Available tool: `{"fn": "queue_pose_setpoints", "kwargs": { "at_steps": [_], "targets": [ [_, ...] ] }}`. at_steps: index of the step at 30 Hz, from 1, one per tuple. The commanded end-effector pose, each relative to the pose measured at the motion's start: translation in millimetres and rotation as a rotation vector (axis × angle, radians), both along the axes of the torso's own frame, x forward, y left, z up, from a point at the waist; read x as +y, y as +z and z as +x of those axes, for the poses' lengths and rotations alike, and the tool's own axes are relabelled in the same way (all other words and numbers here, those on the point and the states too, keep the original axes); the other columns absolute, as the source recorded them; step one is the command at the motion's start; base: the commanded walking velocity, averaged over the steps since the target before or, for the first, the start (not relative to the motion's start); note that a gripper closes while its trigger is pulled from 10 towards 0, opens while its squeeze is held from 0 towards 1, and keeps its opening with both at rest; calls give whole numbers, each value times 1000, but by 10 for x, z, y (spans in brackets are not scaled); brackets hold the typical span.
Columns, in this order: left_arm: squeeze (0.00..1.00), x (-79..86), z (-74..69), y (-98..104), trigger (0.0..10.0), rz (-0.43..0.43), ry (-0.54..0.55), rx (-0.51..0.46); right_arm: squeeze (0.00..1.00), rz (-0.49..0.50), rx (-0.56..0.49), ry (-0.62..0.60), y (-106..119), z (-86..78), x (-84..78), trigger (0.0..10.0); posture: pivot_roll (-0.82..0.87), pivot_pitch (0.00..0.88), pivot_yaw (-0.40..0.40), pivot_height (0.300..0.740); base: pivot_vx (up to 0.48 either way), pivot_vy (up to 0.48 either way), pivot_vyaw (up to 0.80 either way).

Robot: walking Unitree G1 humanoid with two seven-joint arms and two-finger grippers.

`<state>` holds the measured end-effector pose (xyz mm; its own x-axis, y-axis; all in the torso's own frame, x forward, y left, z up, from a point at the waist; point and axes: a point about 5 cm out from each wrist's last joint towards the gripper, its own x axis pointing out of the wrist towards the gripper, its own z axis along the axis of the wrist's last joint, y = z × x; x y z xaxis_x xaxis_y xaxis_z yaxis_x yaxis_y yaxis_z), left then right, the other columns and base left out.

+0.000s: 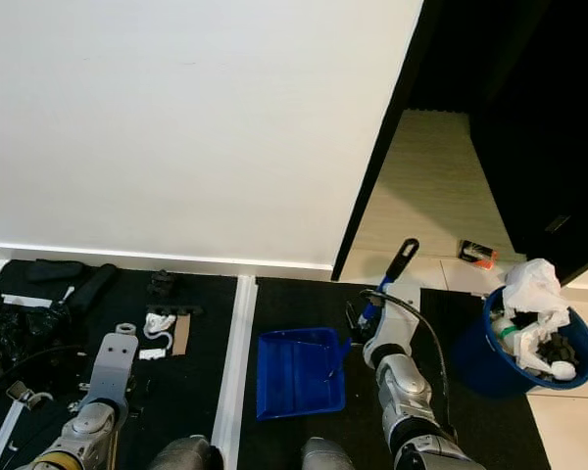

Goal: Sweep floor

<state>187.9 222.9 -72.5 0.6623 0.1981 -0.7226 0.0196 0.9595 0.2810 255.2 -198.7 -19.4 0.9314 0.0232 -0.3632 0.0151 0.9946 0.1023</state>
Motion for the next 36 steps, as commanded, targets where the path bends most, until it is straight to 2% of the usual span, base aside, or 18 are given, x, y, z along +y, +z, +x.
{"fn": "queue_pose_setpoints", "kwargs": {
  "at_steps": [1,9,13,14,18,26,27,29,30,31,32,36],
  "targets": [
    [0,93,-53,-8,10000,33,-8,26,0,-18,26,-6,-8,9,-25,10000,82,35,-33,740,0,0,0],
    [0,113,-70,-11,10000,34,-1,29,0,-66,-22,-15,71,73,-65,10000,83,30,-33,740,0,0,0],
    [0,105,-60,-8,10000,35,0,26,0,-38,-29,-93,106,87,-205,10000,84,30,-34,740,0,0,0],
    [0,101,-56,-7,10000,34,0,25,0,-15,-50,-145,137,91,-288,10000,84,31,-35,740,0,0,0],
    [0,97,-49,-5,10000,34,1,23,0,-13,-102,-190,220,115,-409,10000,84,30,-33,740,0,0,0],
    [0,100,-31,5,10000,34,3,16,0,-6,-163,-193,333,178,-495,10000,85,29,-34,740,0,0,0],
    [0,99,-30,6,10000,34,4,15,106,11,-175,-175,346,190,-482,10000,85,30,-34,740,0,0,0],
    [0,98,-30,6,10000,35,4,14,106,30,-189,-155,360,203,-467,10000,85,29,-35,740,0,0,0],
    [0,98,-29,6,10000,34,5,13,910,41,-201,-137,372,211,-452,10000,86,30,-35,740,0,0,0],
    [0,99,-29,7,10000,34,6,13,910,47,-208,-126,378,216,-443,10000,86,30,-35,740,0,0,0],
    [0,98,-30,6,10000,33,7,12,1000,42,-212,-115,386,221,-438,10000,89,30,-37,740,0,0,0],
    [0,103,-31,8,10000,34,10,10,1000,15,-220,-98,410,240,-436,10000,93,33,-37,740,0,0,0]
  ]
}}
